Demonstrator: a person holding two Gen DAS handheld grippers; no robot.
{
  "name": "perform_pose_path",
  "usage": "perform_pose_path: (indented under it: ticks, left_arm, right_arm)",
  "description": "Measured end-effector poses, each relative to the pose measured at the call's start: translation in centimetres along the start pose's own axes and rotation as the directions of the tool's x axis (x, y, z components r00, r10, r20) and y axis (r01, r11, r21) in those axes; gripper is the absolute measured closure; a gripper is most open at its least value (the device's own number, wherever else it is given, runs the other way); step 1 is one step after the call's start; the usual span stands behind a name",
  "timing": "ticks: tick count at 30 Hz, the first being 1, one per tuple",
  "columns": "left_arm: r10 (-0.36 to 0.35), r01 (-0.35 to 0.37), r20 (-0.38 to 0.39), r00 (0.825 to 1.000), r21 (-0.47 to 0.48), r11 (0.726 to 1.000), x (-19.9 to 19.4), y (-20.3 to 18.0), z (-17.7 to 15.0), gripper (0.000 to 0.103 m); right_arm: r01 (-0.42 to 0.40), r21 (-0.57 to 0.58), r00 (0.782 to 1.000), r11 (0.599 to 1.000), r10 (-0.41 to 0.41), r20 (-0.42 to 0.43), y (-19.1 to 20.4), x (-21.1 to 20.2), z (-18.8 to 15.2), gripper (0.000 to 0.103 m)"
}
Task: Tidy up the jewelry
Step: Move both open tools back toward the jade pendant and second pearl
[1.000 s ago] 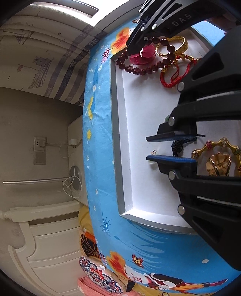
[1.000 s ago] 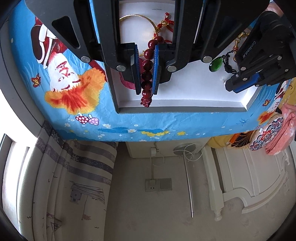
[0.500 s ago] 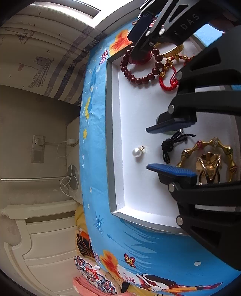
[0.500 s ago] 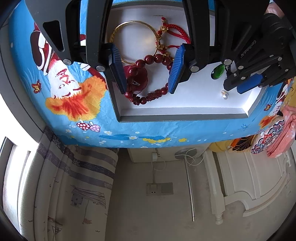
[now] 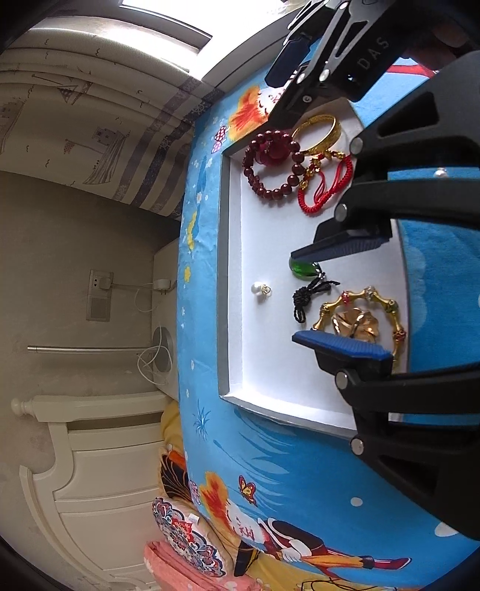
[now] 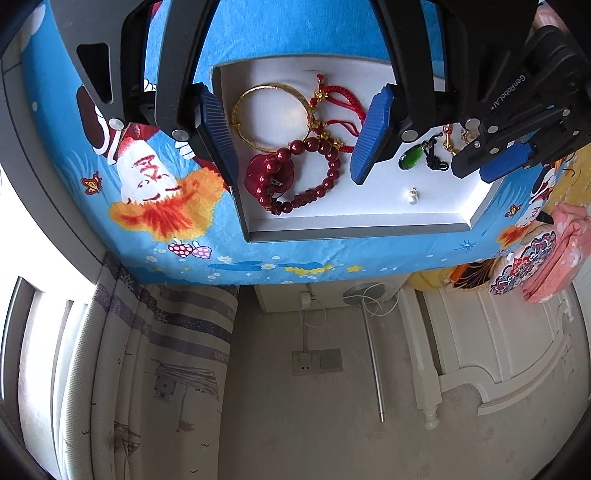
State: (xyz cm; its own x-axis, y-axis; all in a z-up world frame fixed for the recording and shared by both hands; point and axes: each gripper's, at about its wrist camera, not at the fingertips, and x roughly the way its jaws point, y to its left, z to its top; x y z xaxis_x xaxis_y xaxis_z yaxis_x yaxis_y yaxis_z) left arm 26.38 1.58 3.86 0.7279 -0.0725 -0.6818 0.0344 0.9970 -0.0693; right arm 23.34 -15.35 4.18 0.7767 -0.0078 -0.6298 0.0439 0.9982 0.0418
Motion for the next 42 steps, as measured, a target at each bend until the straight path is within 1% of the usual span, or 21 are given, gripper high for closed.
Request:
perform_pose_path:
  ticks: [6,8,10,13,15,18,22,26,30,33,36,38,40,41,42]
  left_arm:
    - [-0.003,0.003,0.02,1.0,-0.016,1.0,-2.6,-0.1,-2.0,0.065]
    - [-0.008,0.009,0.022,1.0,-0.024,1.0,-3.2,-0.2,-2.8,0.063]
    - [-0.014,0.015,0.02,1.0,-0.032,0.999,-3.8,-0.2,-3.9,0.062]
    - [-0.024,0.025,0.007,1.0,-0.056,0.998,-4.4,0.0,-5.5,0.061]
    - [-0.023,0.023,0.0,1.0,-0.069,0.997,-4.9,0.2,-6.8,0.055]
    - [-0.022,0.021,-0.011,1.0,-0.079,0.997,-5.5,0.5,-8.5,0.049]
    - [-0.028,0.023,-0.044,0.999,-0.107,0.994,-6.2,1.3,-11.0,0.048]
    - [-0.024,0.015,-0.075,0.997,-0.117,0.993,-6.4,1.8,-12.8,0.048]
    - [0.0,-0.008,-0.075,0.997,-0.101,0.995,-6.6,1.8,-13.2,0.048]
    - [0.015,-0.022,-0.073,0.997,-0.086,0.996,-6.6,1.5,-13.2,0.048]
    - [0.018,-0.024,-0.073,0.997,-0.083,0.996,-6.6,1.4,-13.2,0.048]
    - [0.017,-0.023,-0.072,0.997,-0.085,0.996,-6.6,1.4,-13.2,0.048]
    - [0.014,-0.021,-0.071,0.997,-0.086,0.996,-6.6,1.4,-13.2,0.048]
    - [0.014,-0.02,-0.071,0.997,-0.086,0.996,-6.6,1.4,-13.2,0.048]
    - [0.013,-0.019,-0.071,0.997,-0.086,0.996,-6.6,1.4,-13.2,0.048]
  right_arm:
    - [-0.009,0.018,1.0,1.0,0.009,-0.001,-0.9,-2.0,-1.8,0.041]
    - [-0.011,0.026,1.0,1.0,0.011,0.001,-1.3,-2.7,-2.5,0.04]
    - [-0.005,0.029,1.0,1.0,0.005,0.009,-1.8,-3.6,-3.3,0.036]
    - [-0.001,0.036,1.0,0.999,0.001,0.012,-2.6,-4.6,-4.5,0.034]
    - [0.002,0.045,1.0,0.999,-0.002,0.007,-3.3,-5.2,-5.4,0.033]
    - [0.003,0.064,1.0,0.998,-0.003,-0.003,-4.4,-6.0,-6.6,0.03]
    - [0.013,0.079,1.0,0.997,-0.012,-0.008,-5.7,-7.1,-8.0,0.026]
    - [0.018,0.051,1.0,0.999,-0.017,-0.014,-5.7,-8.2,-9.9,0.024]
    - [-0.006,0.01,0.999,1.0,0.007,-0.036,-4.9,-8.8,-12.0,0.024]
    - [-0.024,-0.003,0.998,1.0,0.024,-0.058,-4.4,-8.8,-12.7,0.024]
    - [-0.028,-0.012,0.999,1.0,0.028,-0.042,-4.2,-8.9,-12.8,0.024]
    - [-0.045,-0.019,0.997,0.999,0.044,-0.061,-4.0,-8.6,-12.9,0.028]
    - [-0.056,-0.024,0.997,0.998,0.054,-0.062,-3.8,-8.6,-13.0,0.038]
    - [-0.064,-0.032,0.996,0.997,0.062,-0.07,-3.6,-8.5,-13.0,0.04]
    - [-0.072,-0.038,0.995,0.997,0.068,-0.077,-3.4,-8.3,-13.0,0.046]
